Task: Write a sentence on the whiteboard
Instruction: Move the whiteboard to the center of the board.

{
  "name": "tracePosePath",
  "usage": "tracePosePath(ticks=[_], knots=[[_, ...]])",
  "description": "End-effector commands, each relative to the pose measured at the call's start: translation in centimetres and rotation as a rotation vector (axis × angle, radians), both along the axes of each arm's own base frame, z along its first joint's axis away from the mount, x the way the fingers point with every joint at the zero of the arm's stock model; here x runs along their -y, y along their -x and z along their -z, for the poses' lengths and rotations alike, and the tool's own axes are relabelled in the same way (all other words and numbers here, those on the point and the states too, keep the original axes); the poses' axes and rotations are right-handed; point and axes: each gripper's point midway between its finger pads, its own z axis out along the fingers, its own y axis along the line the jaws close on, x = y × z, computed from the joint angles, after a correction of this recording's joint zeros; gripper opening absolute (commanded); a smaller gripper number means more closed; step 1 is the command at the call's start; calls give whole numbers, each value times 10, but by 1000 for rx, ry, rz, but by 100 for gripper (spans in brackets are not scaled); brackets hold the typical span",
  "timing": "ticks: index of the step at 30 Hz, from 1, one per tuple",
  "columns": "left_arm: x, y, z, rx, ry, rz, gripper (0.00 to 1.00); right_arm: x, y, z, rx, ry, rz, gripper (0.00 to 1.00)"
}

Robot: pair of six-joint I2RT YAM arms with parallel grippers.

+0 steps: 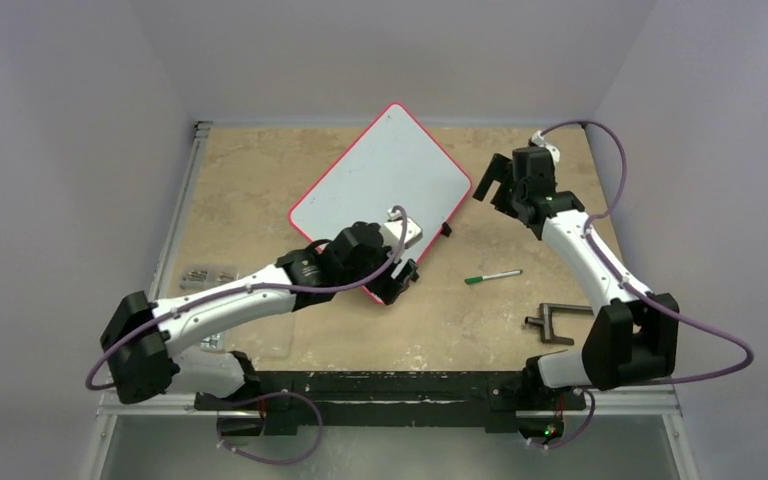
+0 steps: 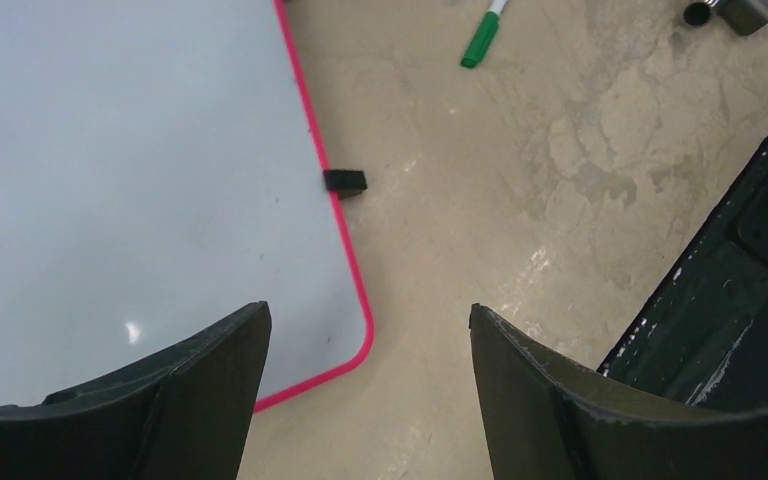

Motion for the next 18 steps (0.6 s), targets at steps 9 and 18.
tracePosePath(ticks=[9,18], knots=[[164,-16,12,39,80,386,66,21,31,-79,175,-21,113,99],[212,-28,62,-1,25,467,56,39,47,-154,381,-97,246,99]])
